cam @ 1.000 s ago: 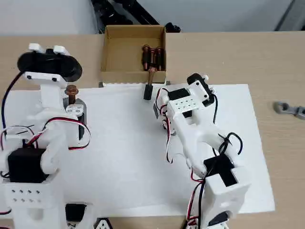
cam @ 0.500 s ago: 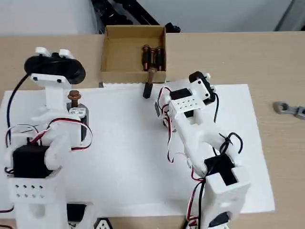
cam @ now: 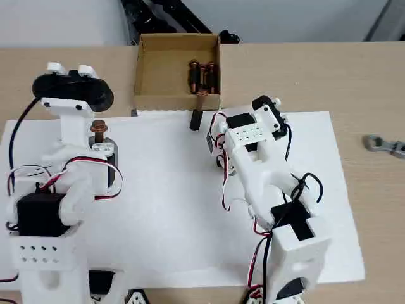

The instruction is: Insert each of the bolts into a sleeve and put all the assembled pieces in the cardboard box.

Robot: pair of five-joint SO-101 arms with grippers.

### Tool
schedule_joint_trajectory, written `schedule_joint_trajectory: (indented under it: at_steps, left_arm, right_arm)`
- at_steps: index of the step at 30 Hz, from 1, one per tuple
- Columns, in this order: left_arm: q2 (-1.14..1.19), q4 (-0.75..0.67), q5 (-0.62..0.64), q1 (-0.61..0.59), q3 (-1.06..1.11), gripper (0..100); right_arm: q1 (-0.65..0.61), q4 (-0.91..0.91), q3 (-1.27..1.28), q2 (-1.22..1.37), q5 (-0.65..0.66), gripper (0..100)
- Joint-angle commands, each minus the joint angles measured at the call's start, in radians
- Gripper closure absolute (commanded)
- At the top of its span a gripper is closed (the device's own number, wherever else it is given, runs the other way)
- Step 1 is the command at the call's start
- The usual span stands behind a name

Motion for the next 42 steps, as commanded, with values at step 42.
schedule_joint_trajectory:
  at_steps: [42]
  left_arm:
    - [-0.023, -0.109, -0.005, 0.003, -0.002, 100]
  right_arm:
    - [0.035, 0.331, -0.107, -0.232, 0.407, 99.0]
